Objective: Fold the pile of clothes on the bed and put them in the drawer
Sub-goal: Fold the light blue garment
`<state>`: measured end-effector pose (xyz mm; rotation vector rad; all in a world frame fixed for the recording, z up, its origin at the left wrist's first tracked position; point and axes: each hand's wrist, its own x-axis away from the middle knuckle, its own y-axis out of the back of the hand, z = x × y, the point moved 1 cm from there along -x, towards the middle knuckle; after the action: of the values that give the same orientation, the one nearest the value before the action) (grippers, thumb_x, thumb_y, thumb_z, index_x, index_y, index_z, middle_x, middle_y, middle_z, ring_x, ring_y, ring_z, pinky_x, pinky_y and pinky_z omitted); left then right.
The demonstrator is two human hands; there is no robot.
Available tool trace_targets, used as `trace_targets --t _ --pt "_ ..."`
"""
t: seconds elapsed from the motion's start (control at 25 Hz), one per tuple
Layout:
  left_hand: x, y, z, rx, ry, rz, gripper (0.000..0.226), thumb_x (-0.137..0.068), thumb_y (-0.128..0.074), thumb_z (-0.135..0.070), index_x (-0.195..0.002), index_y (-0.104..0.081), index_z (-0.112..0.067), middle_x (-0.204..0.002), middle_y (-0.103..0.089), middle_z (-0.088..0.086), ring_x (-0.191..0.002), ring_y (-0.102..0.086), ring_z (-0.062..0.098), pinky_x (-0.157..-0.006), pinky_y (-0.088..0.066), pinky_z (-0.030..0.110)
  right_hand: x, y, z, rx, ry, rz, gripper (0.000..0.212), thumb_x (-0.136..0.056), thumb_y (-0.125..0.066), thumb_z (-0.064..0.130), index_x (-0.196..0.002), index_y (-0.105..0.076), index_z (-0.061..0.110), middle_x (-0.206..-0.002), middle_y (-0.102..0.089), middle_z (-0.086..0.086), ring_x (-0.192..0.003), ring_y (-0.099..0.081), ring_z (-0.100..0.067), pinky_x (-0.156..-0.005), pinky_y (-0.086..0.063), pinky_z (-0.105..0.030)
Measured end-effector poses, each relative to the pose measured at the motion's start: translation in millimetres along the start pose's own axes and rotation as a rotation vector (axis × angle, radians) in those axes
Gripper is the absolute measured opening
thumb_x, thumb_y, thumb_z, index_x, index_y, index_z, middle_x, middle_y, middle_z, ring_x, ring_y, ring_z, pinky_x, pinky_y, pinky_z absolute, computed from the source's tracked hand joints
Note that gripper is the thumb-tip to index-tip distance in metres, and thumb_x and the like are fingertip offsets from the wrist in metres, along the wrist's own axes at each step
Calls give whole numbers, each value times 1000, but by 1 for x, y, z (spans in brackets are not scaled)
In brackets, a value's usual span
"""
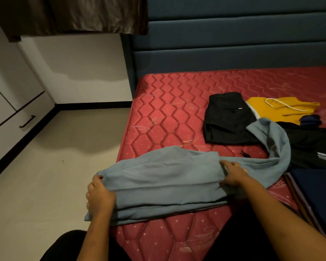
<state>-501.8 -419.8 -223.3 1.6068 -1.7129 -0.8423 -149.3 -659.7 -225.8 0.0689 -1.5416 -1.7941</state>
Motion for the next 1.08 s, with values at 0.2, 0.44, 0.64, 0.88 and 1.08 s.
trace_targets --t 0.2,0.44,0.64,0.88,1.08 --pt "33 -45 -90 -238 -456 182 50 -86 -58 -16 -133 -44 -24 -142 -36 7 -129 -35 30 -101 -37 45 15 3 -26 -193 58 161 56 -62 -87 5 -95 -44 20 -81 -54 1 -67 -49 -10 -58 -46 -20" --pt "84 -125 -203 -285 -911 647 44 -90 -59 -28 -133 -49 -26 -149 -32 6 -136 -29 28 -108 -35 42 26 8 -27 -153 175 237 37 -68 -85 16 -70 -50 26 -67 -49 8 -56 -45 -3 -47 -38 -9" --pt "92 -178 -252 -143 -714 790 59 -92 -61 -32 -141 -40 -9 -143 -46 14 -129 -46 29 -102 -38 35 38 12 -25 -202 197 336 47 -70 -81 4 -103 -54 24 -79 -51 6 -63 -50 -7 -49 -44 -14" --pt "91 -231 -273 -311 -622 719 50 -89 -61 -42 -123 -54 -5 -130 -54 19 -119 -51 35 -96 -43 40 20 3 -27 -90 261 346 33 -71 -79 5 -86 -58 25 -90 -54 3 -78 -53 -13 -65 -44 -19" --pt "86 -235 -274 99 -473 591 31 -96 -55 -26 -120 -60 -7 -122 -62 15 -112 -56 33 -86 -41 33 14 7 -29 -135 186 519 24 -83 -61 -6 -70 -60 14 -45 -55 10 -37 -49 0 -37 -38 -11"
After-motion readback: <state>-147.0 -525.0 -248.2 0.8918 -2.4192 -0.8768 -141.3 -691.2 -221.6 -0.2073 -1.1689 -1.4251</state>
